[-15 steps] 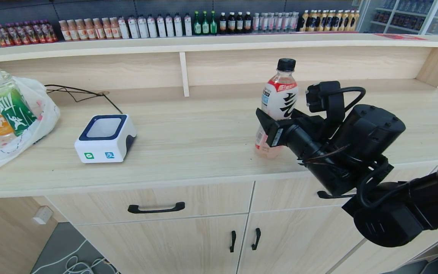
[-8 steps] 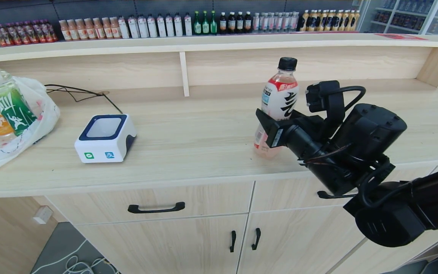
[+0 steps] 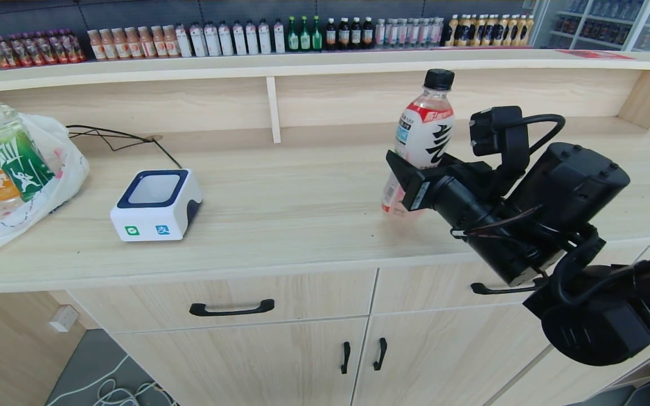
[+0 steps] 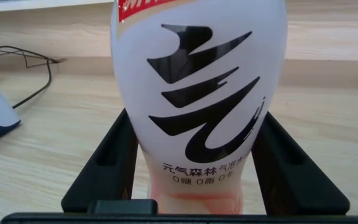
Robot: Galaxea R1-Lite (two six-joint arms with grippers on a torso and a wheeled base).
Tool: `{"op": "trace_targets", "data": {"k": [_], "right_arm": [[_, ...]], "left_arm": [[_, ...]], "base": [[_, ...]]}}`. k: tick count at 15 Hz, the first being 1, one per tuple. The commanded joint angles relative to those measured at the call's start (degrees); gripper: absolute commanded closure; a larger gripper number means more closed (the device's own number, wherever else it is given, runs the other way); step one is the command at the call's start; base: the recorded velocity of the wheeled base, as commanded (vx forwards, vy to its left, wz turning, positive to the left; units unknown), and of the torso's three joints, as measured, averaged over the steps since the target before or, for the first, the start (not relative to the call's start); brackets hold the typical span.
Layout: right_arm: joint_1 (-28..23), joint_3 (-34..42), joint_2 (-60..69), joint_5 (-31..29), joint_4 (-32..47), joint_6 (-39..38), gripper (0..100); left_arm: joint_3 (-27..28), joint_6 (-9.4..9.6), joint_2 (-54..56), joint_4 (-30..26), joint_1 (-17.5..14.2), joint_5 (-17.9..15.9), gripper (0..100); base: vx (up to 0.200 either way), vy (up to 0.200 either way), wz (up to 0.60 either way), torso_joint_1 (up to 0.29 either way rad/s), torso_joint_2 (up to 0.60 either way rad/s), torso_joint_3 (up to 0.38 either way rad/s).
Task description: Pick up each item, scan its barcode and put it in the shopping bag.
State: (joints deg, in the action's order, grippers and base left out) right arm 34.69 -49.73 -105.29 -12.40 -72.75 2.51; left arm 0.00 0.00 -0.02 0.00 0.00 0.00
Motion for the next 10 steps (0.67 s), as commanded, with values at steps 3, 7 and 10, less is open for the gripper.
{"op": "trace_targets", "data": {"k": [3, 7, 10], "right_arm": [[0.0, 1.5, 4.6, -0.1, 0.2, 0.1, 100], [0.0, 5.7, 10.7, -0.2, 0.2, 1.6, 100], [0.0, 11.1, 15.3, -0.2, 0.1, 1.9, 100]], "left_arm": [[0.0, 0.00, 0.0, 0.0, 0.0, 0.0, 0], [0.0, 0.00, 0.0, 0.0, 0.0, 0.0, 0], [0.0, 0.00, 0.0, 0.0, 0.0, 0.0, 0]], "base": [[0.000, 0.000, 0.00, 0.000, 0.00, 0.000], [0.000, 0.000, 0.00, 0.000, 0.00, 0.000], [0.000, 0.000, 0.00, 0.000, 0.00, 0.000]]}}
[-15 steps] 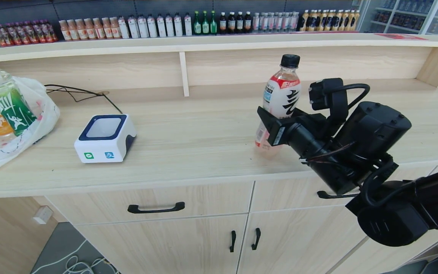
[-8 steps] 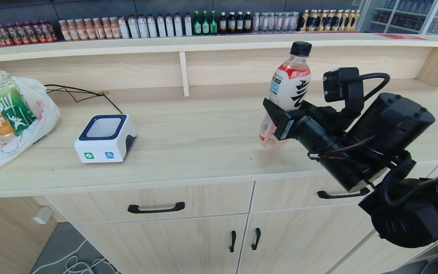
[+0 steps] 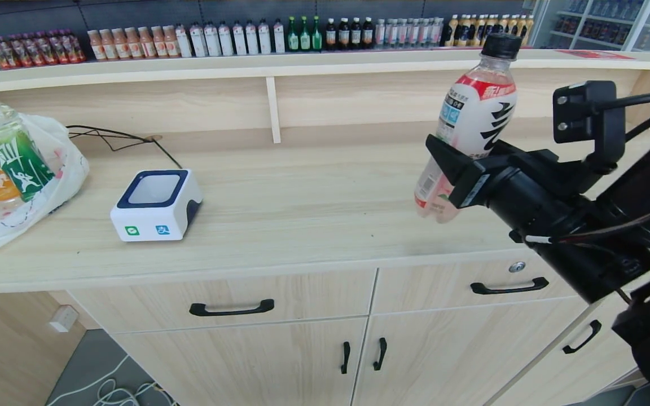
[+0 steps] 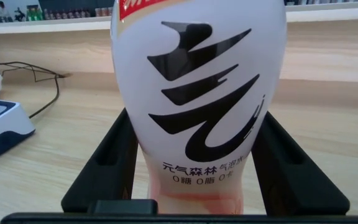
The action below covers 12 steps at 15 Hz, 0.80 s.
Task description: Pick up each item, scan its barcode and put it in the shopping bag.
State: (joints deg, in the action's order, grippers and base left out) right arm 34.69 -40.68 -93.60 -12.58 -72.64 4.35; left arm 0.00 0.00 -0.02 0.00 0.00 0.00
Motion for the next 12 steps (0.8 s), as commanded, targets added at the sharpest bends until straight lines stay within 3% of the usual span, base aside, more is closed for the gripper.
{"op": "trace_targets", "data": {"k": [1, 5, 12], "right_arm": [[0.0, 6.1, 6.6, 0.1, 0.0, 0.0, 100], [0.0, 7.7, 8.3, 2.1, 0.0, -0.4, 100], [0.0, 7.1, 6.1, 15.7, -0.3, -11.3, 100]], "left_arm": [[0.0, 0.00, 0.0, 0.0, 0.0, 0.0, 0], [0.0, 0.00, 0.0, 0.0, 0.0, 0.0, 0], [0.0, 0.00, 0.0, 0.0, 0.0, 0.0, 0]], "base": [[0.000, 0.000, 0.00, 0.000, 0.00, 0.000], [0.000, 0.000, 0.00, 0.000, 0.00, 0.000], [0.000, 0.000, 0.00, 0.000, 0.00, 0.000]]}}
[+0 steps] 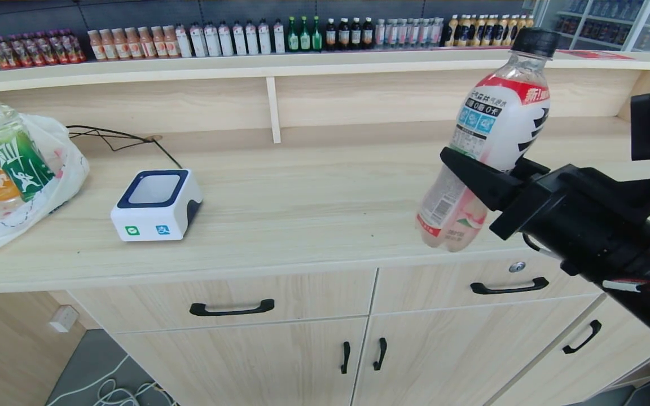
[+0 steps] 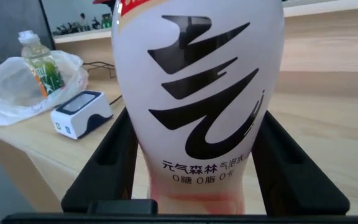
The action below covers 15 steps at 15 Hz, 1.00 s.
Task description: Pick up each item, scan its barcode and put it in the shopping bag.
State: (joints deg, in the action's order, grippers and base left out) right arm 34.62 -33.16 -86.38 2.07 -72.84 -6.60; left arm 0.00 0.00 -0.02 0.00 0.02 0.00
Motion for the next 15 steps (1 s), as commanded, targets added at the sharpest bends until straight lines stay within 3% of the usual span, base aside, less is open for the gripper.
{"op": "trace_targets", "data": {"k": [1, 3, 8, 15], "right_arm": [[0.1, -0.4, -2.0, 2.4, -0.5, -3.4, 100], [0.2, -0.9, -3.9, 4.6, -2.9, -7.5, 100], [1.8, -2.3, -12.0, 14.2, -17.2, -16.8, 100], [12.3, -8.2, -11.4, 16.9, -17.2, -25.6, 100]], "left_arm": [[0.0, 0.00, 0.0, 0.0, 0.0, 0.0, 0], [0.0, 0.00, 0.0, 0.0, 0.0, 0.0, 0], [0.0, 0.00, 0.0, 0.0, 0.0, 0.0, 0], [0.0, 0.00, 0.0, 0.0, 0.0, 0.0, 0]], "base": [[0.000, 0.000, 0.00, 0.000, 0.00, 0.000], [0.000, 0.000, 0.00, 0.000, 0.00, 0.000], [0.000, 0.000, 0.00, 0.000, 0.00, 0.000], [0.000, 0.000, 0.00, 0.000, 0.00, 0.000]]}}
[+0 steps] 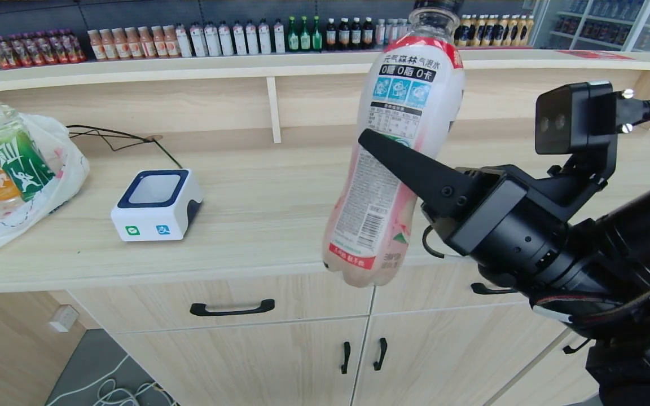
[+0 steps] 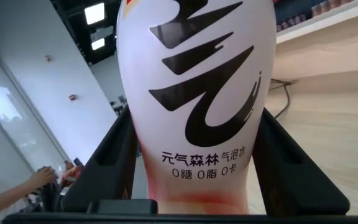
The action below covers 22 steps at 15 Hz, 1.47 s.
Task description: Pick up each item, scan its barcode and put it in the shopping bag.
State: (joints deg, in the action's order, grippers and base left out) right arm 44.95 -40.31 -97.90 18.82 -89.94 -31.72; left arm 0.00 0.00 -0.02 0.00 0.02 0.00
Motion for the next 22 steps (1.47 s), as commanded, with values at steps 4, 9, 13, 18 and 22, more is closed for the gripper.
{"op": "trace_targets", "data": {"k": [4, 9, 13, 18, 22], "right_arm": [[3.9, -1.3, 0.8, 3.1, -0.1, -1.9, 100], [4.4, -0.6, 3.2, 3.2, -0.1, -3.8, 100], [4.4, 2.6, 6.4, 3.2, -0.1, -5.6, 100], [4.5, 2.5, 6.6, 3.2, -0.1, -5.5, 100], [4.6, 2.6, 7.0, 3.2, -0.1, -5.3, 100]], "left_arm": [[0.0, 0.00, 0.0, 0.0, 0.0, 0.0, 0], [0.0, 0.00, 0.0, 0.0, 0.0, 0.0, 0], [0.0, 0.00, 0.0, 0.0, 0.0, 0.0, 0], [0.0, 0.00, 0.0, 0.0, 0.0, 0.0, 0], [0.0, 0.00, 0.0, 0.0, 0.0, 0.0, 0]], "base": [[0.000, 0.000, 0.00, 0.000, 0.00, 0.000], [0.000, 0.000, 0.00, 0.000, 0.00, 0.000], [0.000, 0.000, 0.00, 0.000, 0.00, 0.000], [0.000, 0.000, 0.00, 0.000, 0.00, 0.000], [0.000, 0.000, 0.00, 0.000, 0.00, 0.000]]}}
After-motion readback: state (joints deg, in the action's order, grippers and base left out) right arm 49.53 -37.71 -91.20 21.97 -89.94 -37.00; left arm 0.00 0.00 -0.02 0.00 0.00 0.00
